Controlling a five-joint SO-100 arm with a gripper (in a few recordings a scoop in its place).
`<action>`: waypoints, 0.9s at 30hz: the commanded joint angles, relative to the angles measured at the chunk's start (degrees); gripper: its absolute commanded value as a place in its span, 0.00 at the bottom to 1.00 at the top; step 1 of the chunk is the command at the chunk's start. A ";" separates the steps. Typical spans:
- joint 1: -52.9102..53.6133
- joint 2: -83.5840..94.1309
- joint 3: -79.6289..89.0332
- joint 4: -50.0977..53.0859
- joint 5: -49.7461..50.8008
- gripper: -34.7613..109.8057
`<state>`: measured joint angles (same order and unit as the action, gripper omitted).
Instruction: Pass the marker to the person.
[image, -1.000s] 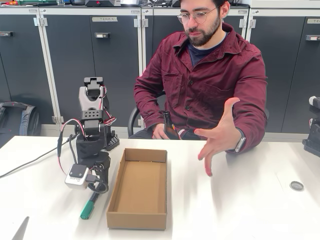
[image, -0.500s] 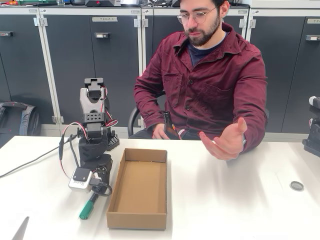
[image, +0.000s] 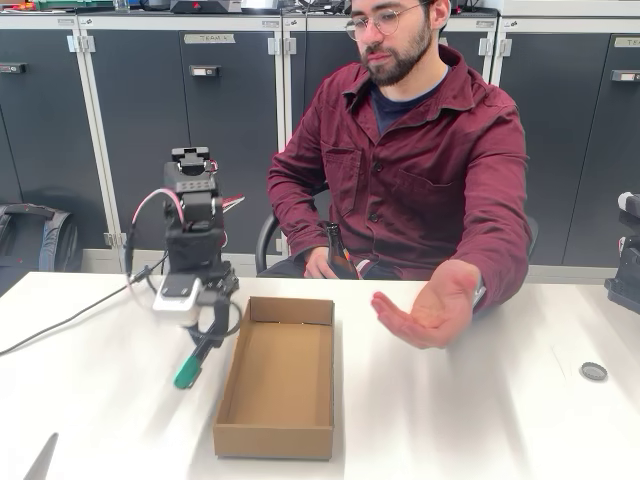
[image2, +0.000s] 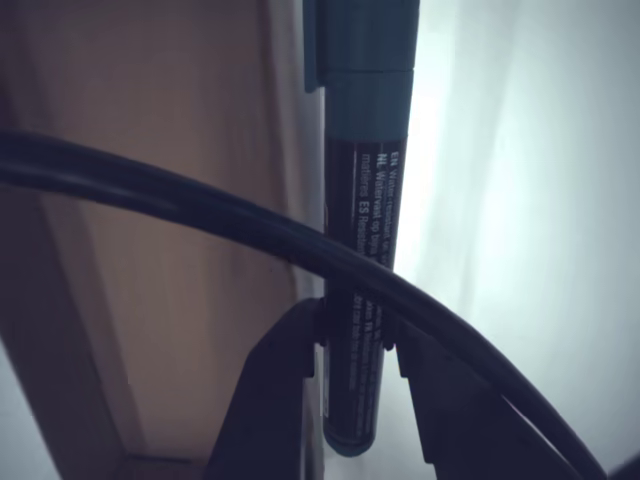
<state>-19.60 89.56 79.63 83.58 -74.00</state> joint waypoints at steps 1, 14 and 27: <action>-5.27 -0.53 -12.48 4.04 0.26 0.21; -19.69 -18.02 -37.79 9.67 5.36 0.21; -28.83 -26.28 -55.28 11.95 6.33 0.21</action>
<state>-47.11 62.67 29.18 96.06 -67.94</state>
